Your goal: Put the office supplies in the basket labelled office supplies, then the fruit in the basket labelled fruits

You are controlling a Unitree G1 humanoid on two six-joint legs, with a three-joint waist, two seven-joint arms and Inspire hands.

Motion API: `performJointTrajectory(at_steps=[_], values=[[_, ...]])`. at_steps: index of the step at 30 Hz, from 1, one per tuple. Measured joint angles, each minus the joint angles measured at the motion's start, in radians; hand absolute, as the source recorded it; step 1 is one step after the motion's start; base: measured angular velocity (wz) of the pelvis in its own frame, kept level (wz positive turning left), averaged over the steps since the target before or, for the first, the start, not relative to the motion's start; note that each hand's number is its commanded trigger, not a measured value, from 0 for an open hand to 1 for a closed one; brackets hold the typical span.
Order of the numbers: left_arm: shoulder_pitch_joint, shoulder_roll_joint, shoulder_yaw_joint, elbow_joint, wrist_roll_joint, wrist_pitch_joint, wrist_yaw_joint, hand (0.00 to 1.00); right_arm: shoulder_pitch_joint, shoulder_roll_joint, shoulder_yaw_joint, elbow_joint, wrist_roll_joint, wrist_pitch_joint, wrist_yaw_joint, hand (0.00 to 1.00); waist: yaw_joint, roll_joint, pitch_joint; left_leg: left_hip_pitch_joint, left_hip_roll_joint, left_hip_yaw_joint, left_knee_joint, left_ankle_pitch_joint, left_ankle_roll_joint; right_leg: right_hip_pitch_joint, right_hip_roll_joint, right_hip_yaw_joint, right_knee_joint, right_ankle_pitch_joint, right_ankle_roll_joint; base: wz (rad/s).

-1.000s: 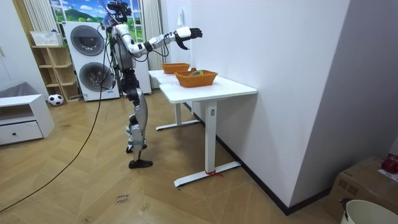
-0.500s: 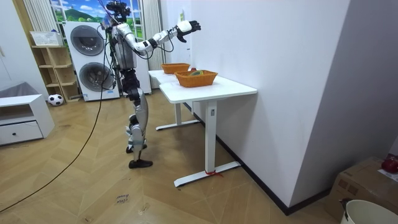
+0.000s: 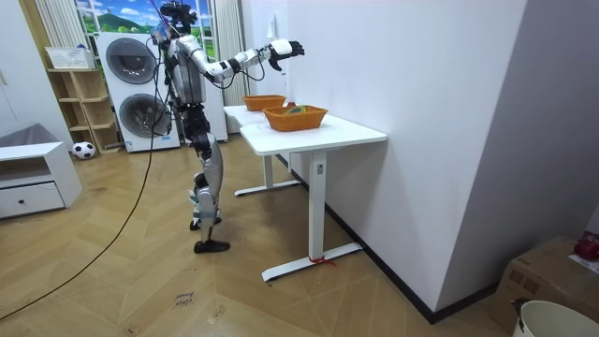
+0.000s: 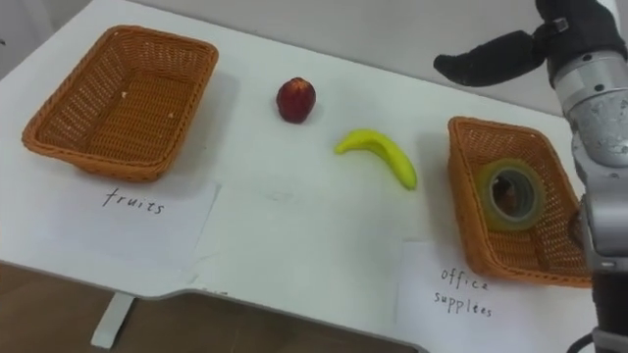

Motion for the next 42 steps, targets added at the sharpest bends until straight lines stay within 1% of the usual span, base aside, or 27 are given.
performJointTrajectory(at_steps=[3,5,7,8,10,15,19,22,27,33,35,37,40,42], values=[[0.000,0.000,0.000,-0.012,0.000,0.002,0.000,0.00,-0.001,-0.001,0.004,0.000,0.001,0.000,0.000,0.00,0.004,0.000,0.0024,-0.001,0.000,-0.008,-0.001,0.000,0.000,0.003,0.000,-0.011,-0.001,0.000,0.000,0.08],[-0.001,0.000,0.000,-0.021,0.000,0.004,0.000,0.00,-0.003,-0.002,0.005,0.000,0.004,0.000,0.000,0.00,0.006,0.003,0.0056,-0.005,0.000,-0.012,-0.001,0.000,0.000,0.003,0.000,-0.015,-0.002,0.000,0.000,0.07],[0.000,0.000,0.000,-0.031,0.000,0.007,0.000,0.00,-0.011,-0.002,0.008,0.001,0.004,0.013,0.004,0.00,0.009,0.006,0.0118,-0.009,0.000,-0.012,-0.001,0.000,0.000,0.000,0.000,-0.016,-0.002,0.000,0.000,0.00],[0.001,0.000,0.000,-0.035,0.000,0.009,0.000,0.00,-0.012,-0.002,0.008,0.001,0.004,0.016,0.005,0.00,0.010,0.007,0.0127,-0.010,0.000,-0.013,-0.001,0.000,0.000,-0.001,0.000,-0.017,-0.002,0.000,0.000,0.00],[0.003,0.002,0.000,-0.044,0.000,0.021,0.000,0.00,-0.014,-0.002,0.017,0.018,0.005,0.018,0.011,0.00,0.012,0.007,0.0128,-0.009,0.000,-0.022,-0.001,0.000,0.000,0.002,0.000,-0.022,-0.002,0.000,0.000,0.07],[0.006,0.004,0.000,-0.058,0.001,0.021,-0.002,0.00,-0.015,-0.002,0.048,0.066,-0.002,0.019,0.044,0.00,0.026,0.004,0.0125,-0.012,-0.001,-0.024,-0.001,0.000,0.000,0.000,0.000,-0.026,-0.001,0.000,0.000,0.01],[0.007,0.008,-0.002,-0.063,0.001,0.021,-0.001,0.00,-0.016,-0.002,0.053,0.097,-0.002,0.019,0.064,0.00,0.039,0.003,0.0121,-0.012,0.000,-0.027,-0.001,0.000,0.000,0.002,0.000,-0.028,-0.001,0.000,0.000,0.00],[0.019,0.017,-0.002,-0.062,0.001,0.021,0.000,0.00,-0.018,-0.002,0.086,0.132,-0.004,0.020,0.065,0.00,0.039,0.001,0.0122,-0.006,-0.001,-0.029,-0.001,0.000,0.000,0.009,0.001,-0.029,-0.003,0.000,0.000,0.02],[0.023,0.020,-0.003,-0.054,0.001,0.021,0.001,0.00,-0.018,-0.002,0.121,0.155,-0.005,0.021,0.079,0.00,0.038,0.000,0.0121,-0.006,-0.001,-0.037,0.000,0.000,0.000,0.013,0.000,-0.038,-0.003,0.000,0.000,0.05],[0.023,0.020,-0.004,-0.050,0.001,0.025,0.001,0.00,-0.018,-0.002,0.126,0.156,-0.010,0.021,0.085,0.00,0.042,-0.005,0.0126,-0.006,-0.001,-0.038,0.002,0.000,0.000,0.015,0.001,-0.038,-0.003,0.000,0.000,0.01],[0.023,0.020,-0.004,-0.050,0.001,0.033,0.001,0.00,-0.018,-0.002,0.129,0.163,-0.044,0.021,0.086,0.00,0.043,-0.006,0.0128,-0.007,-0.001,-0.038,0.003,0.000,0.000,0.014,0.001,-0.038,-0.003,0.000,0.000,0.00],[0.023,0.020,-0.003,-0.050,0.001,0.047,0.001,0.00,-0.018,-0.002,0.130,0.175,-0.085,0.030,0.089,0.00,0.044,-0.006,0.0130,-0.009,-0.001,-0.038,0.004,0.000,0.000,0.013,0.001,-0.039,-0.003,0.000,0.000,0.00],[0.022,0.020,-0.003,-0.051,0.001,0.056,0.002,0.00,-0.018,-0.002,0.130,0.187,-0.095,0.041,0.089,0.00,0.049,-0.003,0.0146,-0.009,-0.001,-0.038,0.005,0.000,-0.001,0.012,0.001,-0.042,-0.003,0.000,0.000,-0.02],[0.019,0.020,-0.003,-0.052,0.001,0.060,0.003,0.00,-0.018,-0.002,0.130,0.193,-0.096,0.053,0.089,0.00,0.059,0.001,0.0164,-0.009,0.000,-0.034,0.004,0.000,-0.001,0.009,0.001,-0.046,-0.003,0.000,0.000,-0.08]])
